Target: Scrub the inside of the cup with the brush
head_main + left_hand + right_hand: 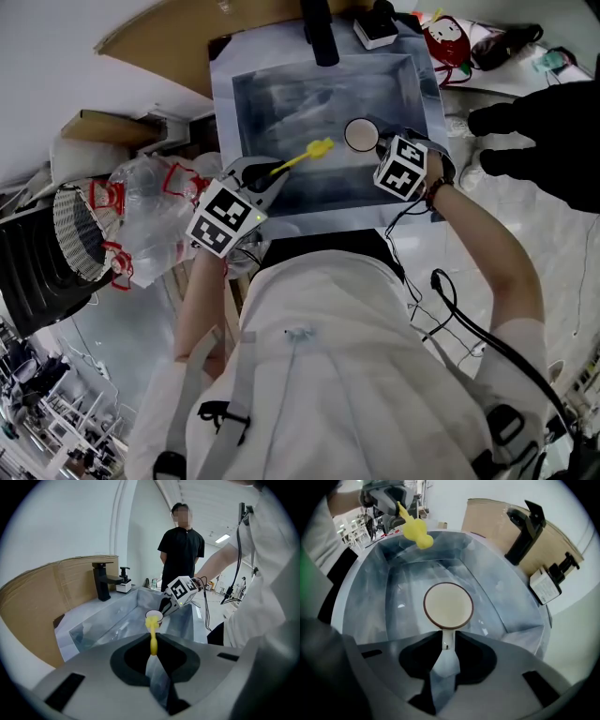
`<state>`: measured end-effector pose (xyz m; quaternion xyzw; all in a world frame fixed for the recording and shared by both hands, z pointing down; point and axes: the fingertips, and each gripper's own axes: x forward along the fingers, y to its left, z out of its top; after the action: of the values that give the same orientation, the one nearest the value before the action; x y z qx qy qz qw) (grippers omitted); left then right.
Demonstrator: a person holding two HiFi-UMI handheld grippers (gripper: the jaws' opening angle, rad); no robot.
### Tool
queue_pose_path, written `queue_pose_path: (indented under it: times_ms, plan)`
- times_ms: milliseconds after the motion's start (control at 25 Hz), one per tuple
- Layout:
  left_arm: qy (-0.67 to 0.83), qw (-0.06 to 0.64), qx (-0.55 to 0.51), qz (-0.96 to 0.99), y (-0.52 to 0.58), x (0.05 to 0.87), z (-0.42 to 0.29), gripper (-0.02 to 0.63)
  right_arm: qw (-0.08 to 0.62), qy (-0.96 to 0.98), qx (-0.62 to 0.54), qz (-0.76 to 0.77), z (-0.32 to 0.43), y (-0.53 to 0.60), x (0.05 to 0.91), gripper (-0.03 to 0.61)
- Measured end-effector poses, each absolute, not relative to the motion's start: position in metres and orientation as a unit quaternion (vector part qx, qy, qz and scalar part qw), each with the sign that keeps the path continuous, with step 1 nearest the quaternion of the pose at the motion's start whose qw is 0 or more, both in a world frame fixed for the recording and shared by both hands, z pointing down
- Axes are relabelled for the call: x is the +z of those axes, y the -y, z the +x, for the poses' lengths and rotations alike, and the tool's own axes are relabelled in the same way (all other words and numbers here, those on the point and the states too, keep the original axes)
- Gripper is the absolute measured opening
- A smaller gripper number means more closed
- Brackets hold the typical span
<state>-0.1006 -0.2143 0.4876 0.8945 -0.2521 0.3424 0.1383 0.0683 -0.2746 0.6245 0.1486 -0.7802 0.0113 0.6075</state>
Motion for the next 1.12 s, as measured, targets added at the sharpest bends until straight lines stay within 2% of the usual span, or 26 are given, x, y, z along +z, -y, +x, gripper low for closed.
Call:
queue_pose_path:
  times_ms: [160, 280, 360, 440, 560, 720, 840, 920, 1120]
  plan:
    - [0.252, 0.138, 0.337, 0.897, 0.216, 0.485, -0.096, 0.038, 0.607, 0.780, -0.004, 0.150, 0.074, 0.278, 0.614, 0.114]
    - [0.257, 0.142, 0.320, 0.901, 0.218, 0.479, -0.098, 0.038, 0.574, 0.803, -0.012, 0.156, 0.072, 0.278, 0.590, 0.114]
    - [0.265, 0.144, 0.296, 0.906, 0.221, 0.472, -0.101, 0.038, 0.519, 0.837, -0.036, 0.171, 0.064, 0.280, 0.554, 0.068]
    - [0.274, 0.137, 0.274, 0.911, 0.224, 0.465, -0.104, 0.038, 0.436, 0.876, -0.059, 0.197, 0.052, 0.281, 0.503, 0.055]
    - [0.286, 0.119, 0.240, 0.920, 0.225, 0.449, -0.105, 0.038, 0.313, 0.916, -0.088, 0.234, 0.040, 0.279, 0.419, 0.049]
    - [0.307, 0.073, 0.168, 0.934, 0.229, 0.412, -0.109, 0.038, 0.209, 0.937, -0.128, 0.249, 0.028, 0.274, 0.335, 0.041]
    - [0.327, 0.040, 0.118, 0.937, 0.229, 0.381, -0.114, 0.038, 0.125, 0.950, -0.101, 0.268, 0.023, 0.264, 0.297, 0.028]
    - [0.336, 0.023, 0.085, 0.938, 0.226, 0.361, -0.116, 0.038, 0.094, 0.954, -0.074, 0.276, 0.024, 0.259, 0.285, 0.028]
    - [0.349, 0.007, 0.023, 0.937, 0.225, 0.327, -0.126, 0.038, 0.088, 0.956, -0.051, 0.277, 0.028, 0.252, 0.287, 0.020]
